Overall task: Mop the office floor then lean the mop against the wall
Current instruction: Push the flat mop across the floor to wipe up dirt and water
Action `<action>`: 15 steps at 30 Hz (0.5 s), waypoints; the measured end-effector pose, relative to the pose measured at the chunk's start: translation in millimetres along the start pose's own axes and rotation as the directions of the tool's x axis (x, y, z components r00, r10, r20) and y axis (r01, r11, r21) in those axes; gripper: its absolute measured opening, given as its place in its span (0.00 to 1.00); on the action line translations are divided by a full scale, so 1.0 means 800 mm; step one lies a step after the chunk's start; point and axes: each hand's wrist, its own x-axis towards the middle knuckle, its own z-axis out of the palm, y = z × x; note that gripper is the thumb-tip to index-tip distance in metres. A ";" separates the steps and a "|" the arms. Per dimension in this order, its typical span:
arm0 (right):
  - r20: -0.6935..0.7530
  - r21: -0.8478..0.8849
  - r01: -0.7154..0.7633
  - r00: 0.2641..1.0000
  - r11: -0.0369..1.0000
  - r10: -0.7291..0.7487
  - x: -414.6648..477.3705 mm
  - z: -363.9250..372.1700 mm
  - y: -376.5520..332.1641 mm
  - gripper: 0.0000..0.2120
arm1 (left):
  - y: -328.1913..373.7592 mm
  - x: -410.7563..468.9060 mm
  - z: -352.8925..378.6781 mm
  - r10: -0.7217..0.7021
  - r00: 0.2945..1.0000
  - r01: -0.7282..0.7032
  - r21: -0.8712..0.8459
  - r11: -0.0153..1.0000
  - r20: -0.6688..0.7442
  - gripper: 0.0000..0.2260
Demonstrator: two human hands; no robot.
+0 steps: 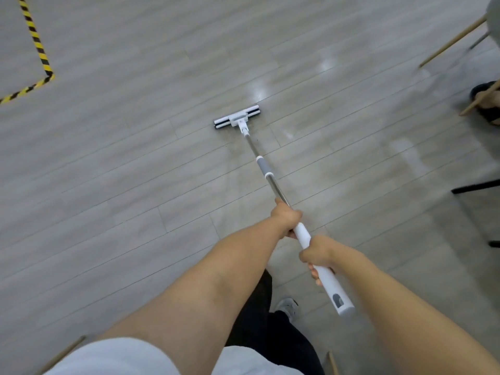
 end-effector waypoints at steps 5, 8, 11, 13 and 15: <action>0.007 -0.027 0.019 1.000 0.999 -0.019 0.034 -0.034 -0.112 0.03 | 0.075 0.064 -0.067 0.025 0.998 -0.026 -0.023 0.999 -0.050 0.32; -0.002 -0.024 0.046 0.999 0.999 -0.047 0.051 -0.053 -0.184 0.03 | 0.123 0.097 -0.112 0.050 0.996 -0.053 -0.031 0.998 -0.071 0.27; 0.011 -0.018 0.070 0.997 0.997 -0.070 0.063 -0.063 -0.245 0.03 | 0.160 0.120 -0.155 0.074 0.991 -0.078 -0.039 0.996 -0.109 0.18; 0.026 0.016 0.088 0.996 0.996 -0.089 0.065 -0.062 -0.276 0.02 | 0.175 0.128 -0.179 0.080 0.988 -0.087 -0.049 0.995 -0.130 0.17; 0.039 0.048 0.103 0.994 0.993 -0.105 0.066 -0.058 -0.293 0.03 | 0.181 0.134 -0.194 0.079 0.987 -0.086 -0.041 0.995 -0.138 0.16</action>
